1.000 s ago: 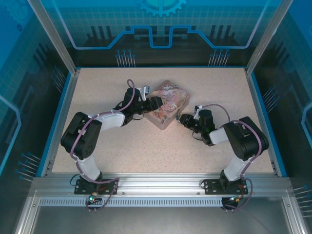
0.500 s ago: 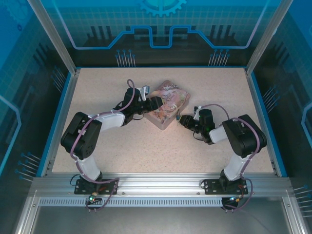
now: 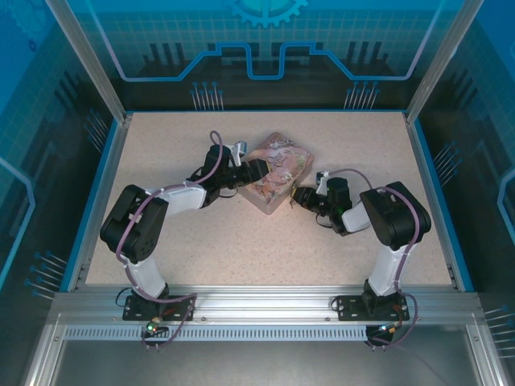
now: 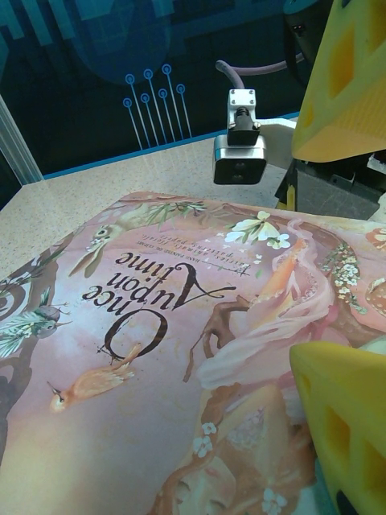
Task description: Unlock the padlock with the key
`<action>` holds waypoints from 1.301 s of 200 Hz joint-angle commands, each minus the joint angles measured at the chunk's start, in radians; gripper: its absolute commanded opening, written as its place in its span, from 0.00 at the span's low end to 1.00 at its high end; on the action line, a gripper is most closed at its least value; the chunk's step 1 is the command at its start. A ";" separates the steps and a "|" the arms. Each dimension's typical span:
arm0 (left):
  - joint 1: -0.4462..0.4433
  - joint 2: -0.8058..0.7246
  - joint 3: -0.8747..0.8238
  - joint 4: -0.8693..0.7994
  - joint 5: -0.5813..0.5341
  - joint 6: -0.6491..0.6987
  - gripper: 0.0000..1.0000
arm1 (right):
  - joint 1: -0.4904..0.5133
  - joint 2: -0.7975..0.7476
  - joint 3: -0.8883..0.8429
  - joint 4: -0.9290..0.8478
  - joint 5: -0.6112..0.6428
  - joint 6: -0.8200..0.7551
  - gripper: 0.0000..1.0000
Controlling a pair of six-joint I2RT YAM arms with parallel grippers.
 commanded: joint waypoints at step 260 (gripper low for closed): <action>0.010 0.054 -0.047 -0.184 -0.048 -0.012 0.62 | -0.035 -0.037 -0.073 -0.053 -0.006 -0.028 0.06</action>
